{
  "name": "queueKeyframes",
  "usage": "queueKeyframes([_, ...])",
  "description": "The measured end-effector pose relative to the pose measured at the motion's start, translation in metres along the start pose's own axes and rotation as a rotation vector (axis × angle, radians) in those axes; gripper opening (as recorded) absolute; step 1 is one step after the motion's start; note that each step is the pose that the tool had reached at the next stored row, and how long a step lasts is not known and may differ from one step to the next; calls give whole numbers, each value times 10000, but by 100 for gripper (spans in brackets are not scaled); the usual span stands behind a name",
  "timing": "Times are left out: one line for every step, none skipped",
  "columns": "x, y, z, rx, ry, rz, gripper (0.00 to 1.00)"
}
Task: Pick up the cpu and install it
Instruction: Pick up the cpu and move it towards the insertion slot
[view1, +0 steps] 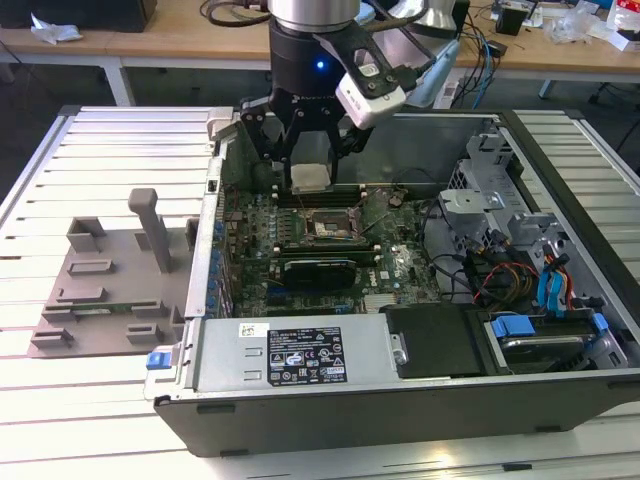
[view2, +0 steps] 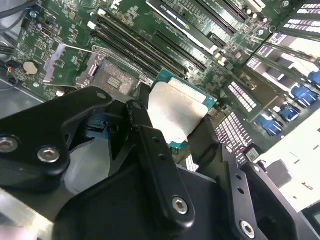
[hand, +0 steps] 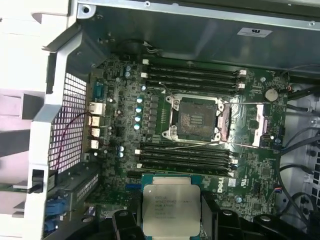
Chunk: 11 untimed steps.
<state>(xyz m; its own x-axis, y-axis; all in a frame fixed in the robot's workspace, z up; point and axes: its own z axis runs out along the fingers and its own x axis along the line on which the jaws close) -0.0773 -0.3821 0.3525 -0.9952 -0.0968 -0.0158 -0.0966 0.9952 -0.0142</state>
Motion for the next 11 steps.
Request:
queueKeyframes([-22,-2,10,-1,-1,0,55])
queueKeyframes([-37,-3,16,0,-1,0,55])
queueKeyframes([-47,-4,20,0,-1,1,55])
queueKeyframes([-71,-6,31,0,-1,0,55])
queueKeyframes([-93,-8,41,-1,-1,1,55])
queueKeyframes([-108,-9,48,0,-1,1,55])
queueKeyframes([-120,-10,53,0,0,0,55])
queueKeyframes([-142,-12,63,-1,-1,0,55])
queueKeyframes([-165,-14,72,0,-1,0,55])
queueKeyframes([-179,-15,78,0,-1,0,55])
queueKeyframes([-202,-17,88,-1,0,0,55])
